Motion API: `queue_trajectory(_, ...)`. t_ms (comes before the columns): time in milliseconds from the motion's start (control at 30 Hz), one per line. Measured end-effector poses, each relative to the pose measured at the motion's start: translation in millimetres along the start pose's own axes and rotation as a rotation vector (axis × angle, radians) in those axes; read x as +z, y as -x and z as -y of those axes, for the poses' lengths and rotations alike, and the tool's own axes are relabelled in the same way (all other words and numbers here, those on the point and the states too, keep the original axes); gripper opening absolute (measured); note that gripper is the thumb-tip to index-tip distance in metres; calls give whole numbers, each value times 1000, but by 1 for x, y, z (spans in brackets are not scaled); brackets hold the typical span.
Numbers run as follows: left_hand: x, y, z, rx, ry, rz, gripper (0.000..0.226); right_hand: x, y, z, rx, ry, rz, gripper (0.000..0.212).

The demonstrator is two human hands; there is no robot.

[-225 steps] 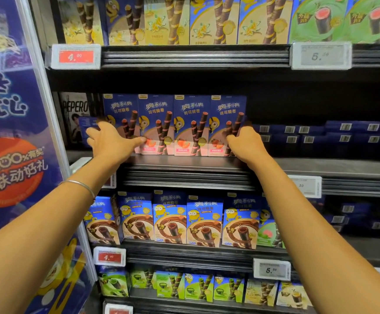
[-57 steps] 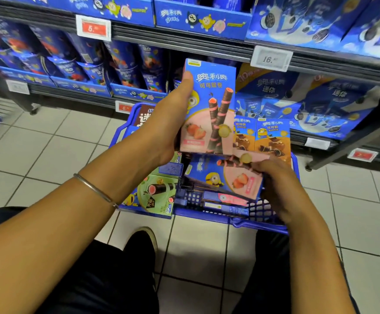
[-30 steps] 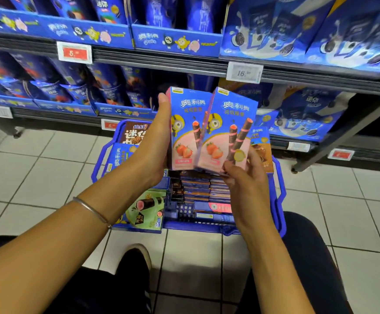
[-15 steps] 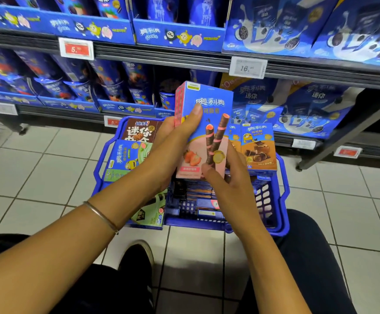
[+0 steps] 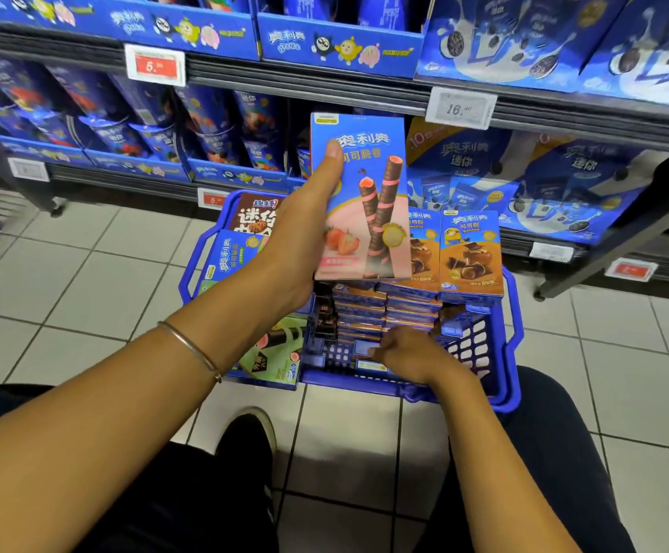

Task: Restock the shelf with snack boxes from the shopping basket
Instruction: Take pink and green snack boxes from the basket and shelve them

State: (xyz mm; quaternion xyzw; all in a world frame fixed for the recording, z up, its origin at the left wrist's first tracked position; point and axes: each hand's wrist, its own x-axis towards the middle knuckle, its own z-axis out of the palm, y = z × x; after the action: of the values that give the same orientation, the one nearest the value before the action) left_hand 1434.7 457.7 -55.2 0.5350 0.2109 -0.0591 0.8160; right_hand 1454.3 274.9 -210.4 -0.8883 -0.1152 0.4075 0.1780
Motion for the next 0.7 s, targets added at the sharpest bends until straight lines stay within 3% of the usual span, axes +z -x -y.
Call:
queue_trajectory(133,-1,4,-4,8,29,6,58,7,-35,6,-26,297,208,47)
queue_trajectory(267,-4,13,-10,27,78,48,47,18,-57,1,10,514,321,32)
queue_trajectory(367,-5,17,-14,16,128,72,53,21,-62,0,19,557,348,29)
queue_trajectory(533,-7,22,-21,46,154,62,55,23,-66,1,67,559,428,51)
queue_trajectory(700,-4,27,-26,56,190,50,52,16,-60,-3,73,519,435,23)
